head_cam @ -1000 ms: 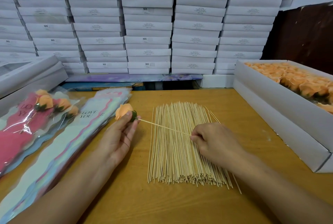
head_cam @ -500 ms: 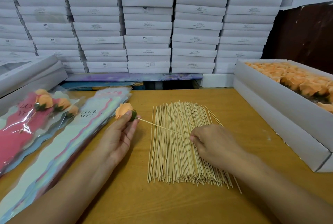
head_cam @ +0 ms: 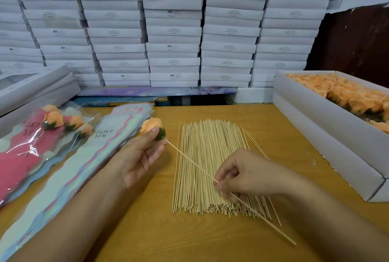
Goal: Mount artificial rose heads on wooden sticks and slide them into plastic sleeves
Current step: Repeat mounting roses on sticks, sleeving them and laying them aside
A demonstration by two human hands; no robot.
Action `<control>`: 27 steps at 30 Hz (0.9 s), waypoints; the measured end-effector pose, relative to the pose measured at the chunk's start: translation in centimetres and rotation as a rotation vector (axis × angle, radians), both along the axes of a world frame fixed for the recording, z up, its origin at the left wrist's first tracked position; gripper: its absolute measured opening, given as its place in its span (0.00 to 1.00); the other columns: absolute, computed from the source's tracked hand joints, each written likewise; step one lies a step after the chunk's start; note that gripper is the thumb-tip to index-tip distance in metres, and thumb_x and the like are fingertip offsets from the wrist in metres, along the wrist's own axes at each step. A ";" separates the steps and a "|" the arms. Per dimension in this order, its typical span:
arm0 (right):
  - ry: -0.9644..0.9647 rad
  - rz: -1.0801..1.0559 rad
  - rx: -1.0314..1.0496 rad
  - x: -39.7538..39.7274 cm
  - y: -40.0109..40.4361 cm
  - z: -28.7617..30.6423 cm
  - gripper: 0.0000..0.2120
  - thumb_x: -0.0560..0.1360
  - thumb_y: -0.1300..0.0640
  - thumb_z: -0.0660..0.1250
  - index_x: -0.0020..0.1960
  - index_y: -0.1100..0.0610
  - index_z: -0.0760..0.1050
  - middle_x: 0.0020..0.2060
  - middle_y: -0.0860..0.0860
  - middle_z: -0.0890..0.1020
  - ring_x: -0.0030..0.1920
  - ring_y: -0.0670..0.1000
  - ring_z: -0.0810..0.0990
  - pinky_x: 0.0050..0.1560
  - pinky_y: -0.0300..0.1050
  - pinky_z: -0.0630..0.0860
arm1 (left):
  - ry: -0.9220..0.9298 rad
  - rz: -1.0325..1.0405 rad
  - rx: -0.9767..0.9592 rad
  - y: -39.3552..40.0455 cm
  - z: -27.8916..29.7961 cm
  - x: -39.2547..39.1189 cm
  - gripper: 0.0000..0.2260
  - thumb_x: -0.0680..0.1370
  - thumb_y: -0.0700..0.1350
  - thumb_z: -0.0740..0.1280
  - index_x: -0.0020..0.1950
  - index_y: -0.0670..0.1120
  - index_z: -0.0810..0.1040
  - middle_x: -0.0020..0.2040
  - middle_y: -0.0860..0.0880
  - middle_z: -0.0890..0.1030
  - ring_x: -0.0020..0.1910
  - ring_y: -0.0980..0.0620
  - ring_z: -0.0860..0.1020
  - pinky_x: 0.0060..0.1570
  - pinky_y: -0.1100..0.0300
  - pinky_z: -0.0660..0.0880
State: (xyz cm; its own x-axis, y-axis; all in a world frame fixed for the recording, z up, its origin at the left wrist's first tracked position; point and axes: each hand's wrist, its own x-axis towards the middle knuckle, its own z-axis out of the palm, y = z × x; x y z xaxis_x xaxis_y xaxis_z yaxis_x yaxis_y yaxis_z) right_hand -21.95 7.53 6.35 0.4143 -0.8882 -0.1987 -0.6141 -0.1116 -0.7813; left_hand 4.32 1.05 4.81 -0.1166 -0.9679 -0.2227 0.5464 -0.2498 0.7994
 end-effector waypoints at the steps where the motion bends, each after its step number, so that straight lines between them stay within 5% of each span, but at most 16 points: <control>1: -0.058 -0.011 0.067 -0.2 0.0 0.1 0.03 0.77 0.60 0.72 0.49 0.58 0.84 0.38 0.53 0.87 0.34 0.46 0.84 0.33 0.37 0.78 | -0.054 -0.017 -0.011 0.0 0.2 0.2 0.19 0.69 0.45 0.74 0.57 0.39 0.80 0.50 0.40 0.86 0.41 0.50 0.87 0.35 0.62 0.83; 6: -0.327 -0.116 0.228 -1.4 -0.5 0.2 0.05 0.74 0.63 0.74 0.49 0.61 0.84 0.43 0.60 0.86 0.37 0.52 0.85 0.32 0.38 0.80 | -0.271 0.016 0.018 -0.5 1.4 2.1 0.18 0.74 0.53 0.72 0.56 0.41 0.81 0.49 0.44 0.87 0.41 0.51 0.86 0.32 0.62 0.82; 10: -0.481 -0.228 0.245 -2.0 -1.3 -0.1 0.10 0.67 0.61 0.76 0.47 0.62 0.85 0.43 0.61 0.86 0.38 0.55 0.86 0.32 0.40 0.82 | -0.869 0.322 -0.084 -2.0 1.3 5.3 0.02 0.80 0.43 0.69 0.50 0.47 0.82 0.50 0.46 0.84 0.42 0.51 0.80 0.38 0.58 0.76; 13: -0.553 -0.286 0.232 -2.3 -1.7 -0.3 0.11 0.65 0.60 0.77 0.46 0.61 0.85 0.42 0.60 0.86 0.38 0.54 0.85 0.31 0.41 0.81 | -1.211 0.478 -0.239 -3.2 0.5 9.0 0.04 0.79 0.41 0.69 0.51 0.46 0.83 0.52 0.46 0.83 0.46 0.50 0.78 0.47 0.54 0.73; 17: -0.587 -0.307 0.203 -2.6 -2.0 -0.3 0.10 0.65 0.59 0.77 0.46 0.60 0.86 0.42 0.59 0.86 0.39 0.54 0.85 0.32 0.41 0.81 | -1.633 0.414 -0.168 -4.8 -1.2 13.7 0.08 0.78 0.44 0.70 0.53 0.42 0.85 0.47 0.41 0.84 0.45 0.39 0.79 0.49 0.48 0.77; 24: -0.613 -0.310 0.178 -2.9 -2.1 -0.5 0.08 0.65 0.59 0.77 0.44 0.59 0.86 0.42 0.58 0.86 0.38 0.53 0.85 0.33 0.40 0.81 | -1.721 0.333 -0.044 -5.1 -2.7 15.8 0.15 0.77 0.53 0.73 0.34 0.47 0.78 0.33 0.47 0.77 0.34 0.46 0.75 0.36 0.55 0.71; 27: -0.612 -0.317 0.168 -2.8 -2.2 -0.5 0.07 0.66 0.59 0.76 0.44 0.58 0.86 0.42 0.58 0.86 0.38 0.52 0.85 0.33 0.40 0.81 | -1.737 0.364 -0.077 -5.0 -2.4 15.5 0.11 0.75 0.52 0.75 0.40 0.46 0.80 0.37 0.45 0.80 0.36 0.46 0.76 0.37 0.54 0.70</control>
